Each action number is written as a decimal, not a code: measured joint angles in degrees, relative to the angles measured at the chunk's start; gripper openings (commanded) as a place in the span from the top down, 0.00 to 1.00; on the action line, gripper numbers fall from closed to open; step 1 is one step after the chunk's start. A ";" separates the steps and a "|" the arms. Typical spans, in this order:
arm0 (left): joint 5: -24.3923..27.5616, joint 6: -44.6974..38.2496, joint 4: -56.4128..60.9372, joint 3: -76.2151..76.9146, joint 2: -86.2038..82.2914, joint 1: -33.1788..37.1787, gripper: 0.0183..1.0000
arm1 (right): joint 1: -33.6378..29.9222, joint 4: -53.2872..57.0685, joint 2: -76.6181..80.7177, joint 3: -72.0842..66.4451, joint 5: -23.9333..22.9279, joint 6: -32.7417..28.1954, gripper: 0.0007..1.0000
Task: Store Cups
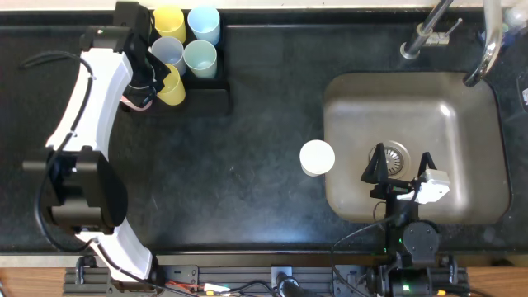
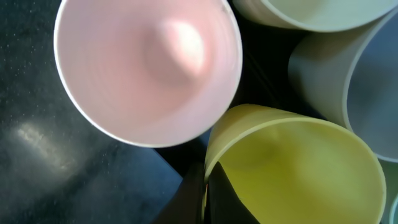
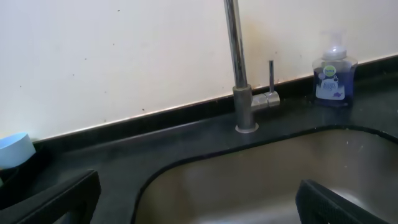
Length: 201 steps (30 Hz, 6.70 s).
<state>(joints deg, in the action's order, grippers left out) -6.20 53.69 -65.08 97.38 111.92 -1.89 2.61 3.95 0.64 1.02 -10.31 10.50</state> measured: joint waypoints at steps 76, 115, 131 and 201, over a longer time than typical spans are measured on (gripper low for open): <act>12.26 -59.89 61.16 -96.91 -111.19 0.39 0.00 | -0.02 0.02 -0.02 0.00 0.02 0.00 0.00; 12.26 -59.95 61.16 -96.91 -111.19 0.39 0.00 | -0.02 0.42 -0.02 0.09 1.14 0.00 0.00; 12.26 -60.15 61.13 -96.91 -111.19 0.39 0.00 | 1.84 58.16 51.30 64.00 2.67 -0.90 0.00; 12.46 -60.13 61.18 -96.91 -111.19 0.39 0.00 | 16.57 70.36 98.47 74.29 17.16 -30.99 0.96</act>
<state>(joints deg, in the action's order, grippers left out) 6.26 -6.44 -3.90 0.47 0.73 -1.50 19.18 74.30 99.11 75.31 6.85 -20.49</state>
